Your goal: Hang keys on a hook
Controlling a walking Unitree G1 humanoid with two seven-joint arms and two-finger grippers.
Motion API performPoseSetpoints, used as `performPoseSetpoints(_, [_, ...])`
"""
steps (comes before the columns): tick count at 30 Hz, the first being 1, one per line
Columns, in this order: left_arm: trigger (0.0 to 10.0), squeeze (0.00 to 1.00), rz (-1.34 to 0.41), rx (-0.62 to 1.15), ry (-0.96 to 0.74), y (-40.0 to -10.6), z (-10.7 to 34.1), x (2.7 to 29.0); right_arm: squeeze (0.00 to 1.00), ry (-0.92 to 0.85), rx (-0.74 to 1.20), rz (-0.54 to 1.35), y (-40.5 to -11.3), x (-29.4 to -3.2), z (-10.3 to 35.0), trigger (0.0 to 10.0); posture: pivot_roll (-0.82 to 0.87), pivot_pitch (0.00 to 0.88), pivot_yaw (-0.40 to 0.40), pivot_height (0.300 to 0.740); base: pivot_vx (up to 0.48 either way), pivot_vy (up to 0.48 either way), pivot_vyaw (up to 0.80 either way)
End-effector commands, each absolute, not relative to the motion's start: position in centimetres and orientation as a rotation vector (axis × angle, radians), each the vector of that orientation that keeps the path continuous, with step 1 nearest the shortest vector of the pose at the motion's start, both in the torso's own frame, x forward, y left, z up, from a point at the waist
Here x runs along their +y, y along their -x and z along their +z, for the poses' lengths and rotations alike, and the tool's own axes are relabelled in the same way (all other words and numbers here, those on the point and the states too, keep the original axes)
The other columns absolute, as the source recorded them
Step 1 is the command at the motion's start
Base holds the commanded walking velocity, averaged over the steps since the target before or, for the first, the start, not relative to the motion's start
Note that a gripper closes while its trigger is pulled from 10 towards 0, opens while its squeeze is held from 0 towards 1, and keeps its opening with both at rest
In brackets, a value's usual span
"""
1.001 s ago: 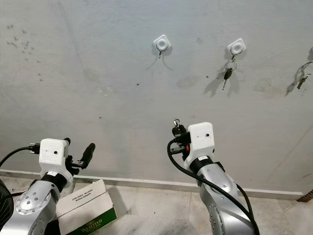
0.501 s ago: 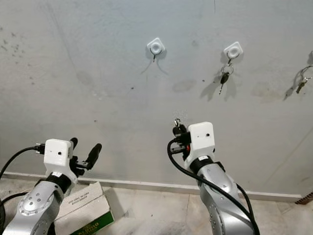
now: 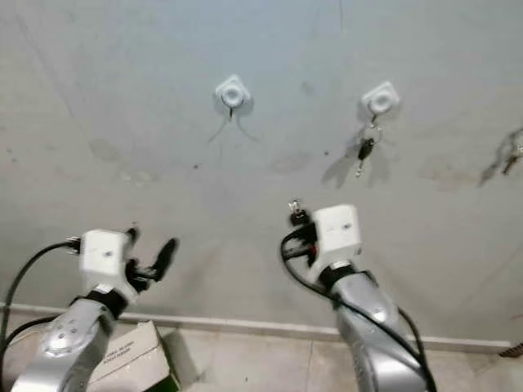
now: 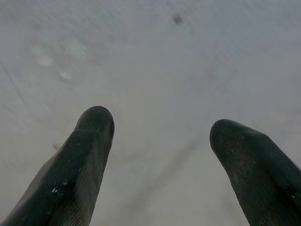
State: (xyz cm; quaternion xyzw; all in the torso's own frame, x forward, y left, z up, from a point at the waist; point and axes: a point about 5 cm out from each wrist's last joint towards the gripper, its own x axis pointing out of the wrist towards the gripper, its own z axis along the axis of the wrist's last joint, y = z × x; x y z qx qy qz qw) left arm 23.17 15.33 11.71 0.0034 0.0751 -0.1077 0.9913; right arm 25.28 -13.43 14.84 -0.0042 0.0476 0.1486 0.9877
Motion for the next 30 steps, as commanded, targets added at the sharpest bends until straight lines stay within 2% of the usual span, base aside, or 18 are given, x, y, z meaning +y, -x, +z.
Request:
performPoseSetpoints(1, [10.0,0.00,-0.189,0.149,-0.004,-23.1,11.8,16.1,0.00,-0.006,0.065,0.337,-25.2,-12.5,15.5,10.0,0.09,0.020,0.038,0.740,0.000,0.000,0.00])
performPoseSetpoints(9, [10.0,0.00,-0.140,0.118,-0.071,-22.5,12.0,16.7,0.00,-0.011,0.070,0.364,-25.1,-12.2,15.3,10.0,0.10,0.018,0.035,0.740,0.000,0.000,0.00])
performPoseSetpoints(11, [10.0,0.00,-0.178,0.080,-0.136,-21.8,12.5,16.3,0.00,-0.031,0.075,0.475,-24.6,-11.4,15.3,10.0,0.10,0.017,0.033,0.740,0.000,0.000,0.00])
performPoseSetpoints(15, [10.0,0.00,-0.236,0.057,-0.166,-21.4,12.8,15.7,0.00,-0.023,0.078,0.554,-24.1,-11.2,15.3,10.0,0.11,0.017,0.030,0.740,0.000,0.000,0.00])
performPoseSetpoints(16, [10.0,0.00,-0.284,0.036,-0.194,-21.5,12.9,15.0,0.00,-0.029,0.069,0.616,-24.2,-10.7,15.7,10.0,0.11,0.014,0.028,0.740,0.000,0.000,0.00])
performPoseSetpoints(22, [10.0,0.00,-0.288,0.020,-0.181,-21.9,13.1,14.6,0.00,-0.070,0.042,0.746,-24.6,-9.0,16.9,10.0,0.11,0.008,0.027,0.740,0.000,0.000,0.00])
performPoseSetpoints(26, [10.0,0.00,-0.357,0.012,-0.185,-22.1,13.2,14.0,0.00,-0.080,-0.013,0.787,-25.7,-7.8,18.1,10.0,0.12,0.009,0.025,0.740,0.000,0.000,0.00])
performPoseSetpoints(30, [10.0,0.00,-0.348,0.001,-0.181,-22.5,13.4,14.0,0.00,-0.102,-0.062,0.790,-26.9,-7.1,19.2,10.0,0.12,0.011,0.029,0.740,0.000,0.000,0.00])
